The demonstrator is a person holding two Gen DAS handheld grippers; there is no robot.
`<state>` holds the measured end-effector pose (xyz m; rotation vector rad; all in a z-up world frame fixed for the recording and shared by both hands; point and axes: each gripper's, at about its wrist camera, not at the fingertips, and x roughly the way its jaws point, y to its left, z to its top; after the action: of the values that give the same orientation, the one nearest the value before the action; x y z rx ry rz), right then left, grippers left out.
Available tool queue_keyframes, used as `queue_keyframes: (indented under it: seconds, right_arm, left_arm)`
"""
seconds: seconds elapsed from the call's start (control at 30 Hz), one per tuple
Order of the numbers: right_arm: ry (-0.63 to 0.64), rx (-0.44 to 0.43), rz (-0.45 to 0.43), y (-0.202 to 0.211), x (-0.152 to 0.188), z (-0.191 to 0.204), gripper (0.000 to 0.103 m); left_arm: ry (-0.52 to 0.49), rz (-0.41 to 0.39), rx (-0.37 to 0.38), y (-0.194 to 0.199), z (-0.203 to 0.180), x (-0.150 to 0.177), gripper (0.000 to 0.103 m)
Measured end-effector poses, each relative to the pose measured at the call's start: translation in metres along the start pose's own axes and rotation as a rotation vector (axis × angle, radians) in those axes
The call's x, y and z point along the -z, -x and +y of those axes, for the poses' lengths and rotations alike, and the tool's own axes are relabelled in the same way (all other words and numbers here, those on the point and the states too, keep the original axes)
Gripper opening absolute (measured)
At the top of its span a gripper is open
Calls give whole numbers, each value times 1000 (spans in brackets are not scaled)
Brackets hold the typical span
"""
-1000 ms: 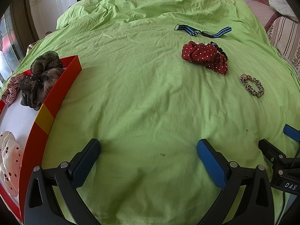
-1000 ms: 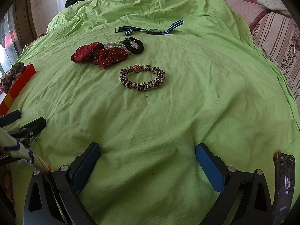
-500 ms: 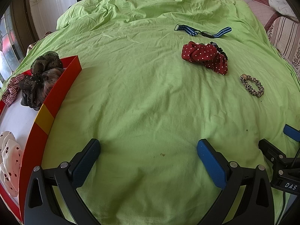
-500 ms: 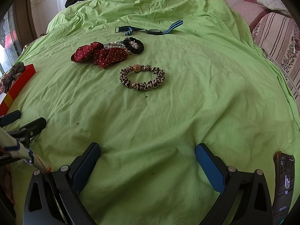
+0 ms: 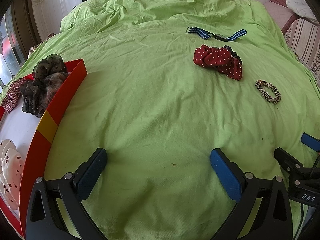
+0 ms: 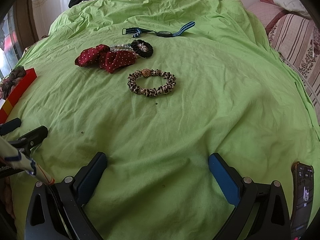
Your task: Organize jewelry
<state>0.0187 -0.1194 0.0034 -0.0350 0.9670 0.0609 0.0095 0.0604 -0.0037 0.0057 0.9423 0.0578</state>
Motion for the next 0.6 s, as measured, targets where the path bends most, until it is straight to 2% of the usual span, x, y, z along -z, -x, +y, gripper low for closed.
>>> queue_keyframes:
  seconds: [0.23,0.47,0.6]
  right_arm:
    - [2,-6,8,0,0,-2,103]
    - [19,-43,66,-1,-3,-5,103]
    - [-4,-78,37,10,-1,-11,101]
  left_arm:
    - [-1,-2,-7,1,0,0,103]
    - [15,-1,-5,21,0,-5,103]
    - [27,-22,16,38,-4,-13,103]
